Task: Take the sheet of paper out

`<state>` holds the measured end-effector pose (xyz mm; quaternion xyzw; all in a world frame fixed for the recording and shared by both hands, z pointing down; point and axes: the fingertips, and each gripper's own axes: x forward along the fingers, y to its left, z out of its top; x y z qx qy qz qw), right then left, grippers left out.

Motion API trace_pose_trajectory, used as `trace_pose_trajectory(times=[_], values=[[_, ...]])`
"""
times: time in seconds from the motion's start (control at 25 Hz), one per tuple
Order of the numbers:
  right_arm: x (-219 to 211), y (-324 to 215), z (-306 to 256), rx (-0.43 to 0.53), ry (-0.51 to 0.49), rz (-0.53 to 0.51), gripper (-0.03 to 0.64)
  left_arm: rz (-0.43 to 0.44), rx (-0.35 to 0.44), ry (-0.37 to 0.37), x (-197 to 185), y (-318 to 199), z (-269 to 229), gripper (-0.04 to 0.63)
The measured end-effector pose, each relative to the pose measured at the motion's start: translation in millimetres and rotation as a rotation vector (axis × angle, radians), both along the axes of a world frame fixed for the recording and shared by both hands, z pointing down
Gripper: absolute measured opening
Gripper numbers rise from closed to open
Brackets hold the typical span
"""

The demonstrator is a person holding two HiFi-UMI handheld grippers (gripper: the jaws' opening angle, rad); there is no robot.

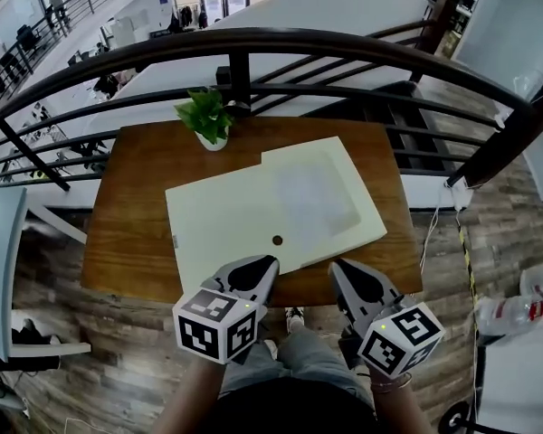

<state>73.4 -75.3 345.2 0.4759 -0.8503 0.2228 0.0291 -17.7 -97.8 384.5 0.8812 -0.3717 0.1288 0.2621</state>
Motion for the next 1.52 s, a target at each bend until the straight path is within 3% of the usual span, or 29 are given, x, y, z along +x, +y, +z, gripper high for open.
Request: trace_pose_trajectory(times=[0.36, 0.76, 1.28, 1.52], values=[[20, -61, 17, -0.049, 0.01, -0.052, 0.028, -0.049, -0.038, -0.009, 15, -62, 16, 0.031], [33, -119, 42, -0.122, 0.005, -0.112, 0.028, -0.076, -0.136, -0.052, 31, -107, 50, 0.031], [33, -158, 73, -0.209, -0.016, -0.209, 0.028, -0.157, -0.305, -0.112, 44, -123, 108, 0.031], [28, -168, 87, -0.242, -0.018, -0.242, 0.028, -0.171, -0.338, -0.145, 45, -141, 128, 0.032]])
